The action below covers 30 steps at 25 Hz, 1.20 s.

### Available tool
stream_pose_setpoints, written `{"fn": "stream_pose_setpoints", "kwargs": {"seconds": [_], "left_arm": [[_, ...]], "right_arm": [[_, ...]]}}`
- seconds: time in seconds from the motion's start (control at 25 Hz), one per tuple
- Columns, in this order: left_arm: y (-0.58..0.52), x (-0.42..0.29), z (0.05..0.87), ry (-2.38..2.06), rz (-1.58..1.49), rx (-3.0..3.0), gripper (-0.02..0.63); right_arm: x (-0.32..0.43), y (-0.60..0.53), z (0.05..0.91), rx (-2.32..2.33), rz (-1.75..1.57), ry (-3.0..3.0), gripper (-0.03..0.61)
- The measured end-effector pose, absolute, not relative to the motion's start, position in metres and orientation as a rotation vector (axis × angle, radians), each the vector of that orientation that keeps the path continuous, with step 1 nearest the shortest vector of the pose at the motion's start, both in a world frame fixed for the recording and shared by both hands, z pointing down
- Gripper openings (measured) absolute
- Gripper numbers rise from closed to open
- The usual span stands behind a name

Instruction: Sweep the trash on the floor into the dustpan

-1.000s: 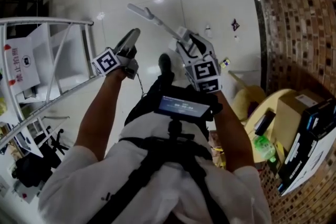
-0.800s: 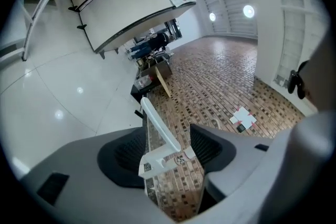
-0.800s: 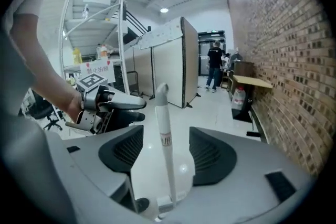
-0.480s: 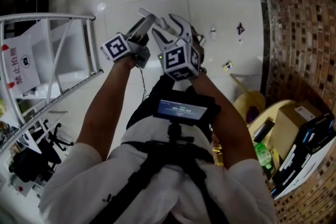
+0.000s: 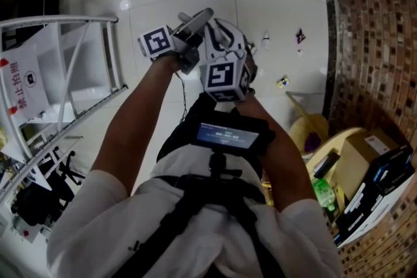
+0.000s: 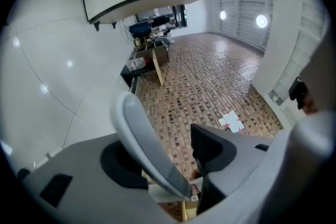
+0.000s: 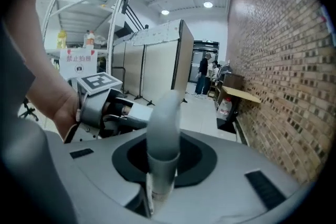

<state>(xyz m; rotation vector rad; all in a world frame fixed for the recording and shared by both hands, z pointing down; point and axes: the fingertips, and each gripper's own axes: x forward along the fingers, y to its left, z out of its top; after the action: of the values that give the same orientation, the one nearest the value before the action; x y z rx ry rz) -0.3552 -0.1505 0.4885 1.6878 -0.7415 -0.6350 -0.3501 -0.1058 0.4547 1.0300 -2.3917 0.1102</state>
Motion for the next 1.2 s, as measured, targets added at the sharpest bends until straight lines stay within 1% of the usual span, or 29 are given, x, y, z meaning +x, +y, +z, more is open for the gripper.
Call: {"fn": "stream_pose_setpoints", "kwargs": {"seconds": [0.04, 0.08, 0.16, 0.2, 0.32, 0.48, 0.76, 0.92, 1.2], "left_arm": [[-0.148, -0.348, 0.489, -0.700, -0.619, 1.690, 0.222], [-0.146, -0.342, 0.489, -0.664, -0.608, 1.686, 0.174], [-0.142, -0.334, 0.491, -0.617, -0.608, 1.664, 0.039], [-0.141, -0.331, 0.491, -0.594, -0.614, 1.659, 0.018], [-0.136, -0.321, 0.488, -0.526, -0.603, 1.670, 0.000], [-0.133, -0.321, 0.487, -0.510, -0.626, 1.649, 0.000], [-0.135, -0.316, 0.471, -0.538, -0.731, 1.628, 0.000], [-0.143, -0.311, 0.459, -0.583, -0.811, 1.633, 0.000], [-0.153, -0.297, 0.449, -0.706, -0.908, 1.588, 0.000]], "right_arm": [[-0.344, -0.107, 0.457, 1.037, 0.074, -2.352, 0.030], [-0.337, -0.108, 0.461, 1.045, 0.062, -2.313, 0.029], [-0.319, -0.109, 0.472, 1.071, 0.091, -2.249, 0.029], [-0.310, -0.109, 0.478, 1.087, 0.120, -2.219, 0.029], [-0.278, -0.110, 0.493, 1.143, 0.204, -2.131, 0.029], [-0.240, -0.110, 0.498, 1.205, 0.233, -2.066, 0.017], [-0.166, -0.109, 0.481, 1.235, 0.292, -2.026, 0.014], [-0.126, -0.113, 0.468, 1.185, 0.278, -2.081, 0.014], [-0.076, -0.119, 0.457, 0.939, 0.163, -2.130, 0.023]]}}
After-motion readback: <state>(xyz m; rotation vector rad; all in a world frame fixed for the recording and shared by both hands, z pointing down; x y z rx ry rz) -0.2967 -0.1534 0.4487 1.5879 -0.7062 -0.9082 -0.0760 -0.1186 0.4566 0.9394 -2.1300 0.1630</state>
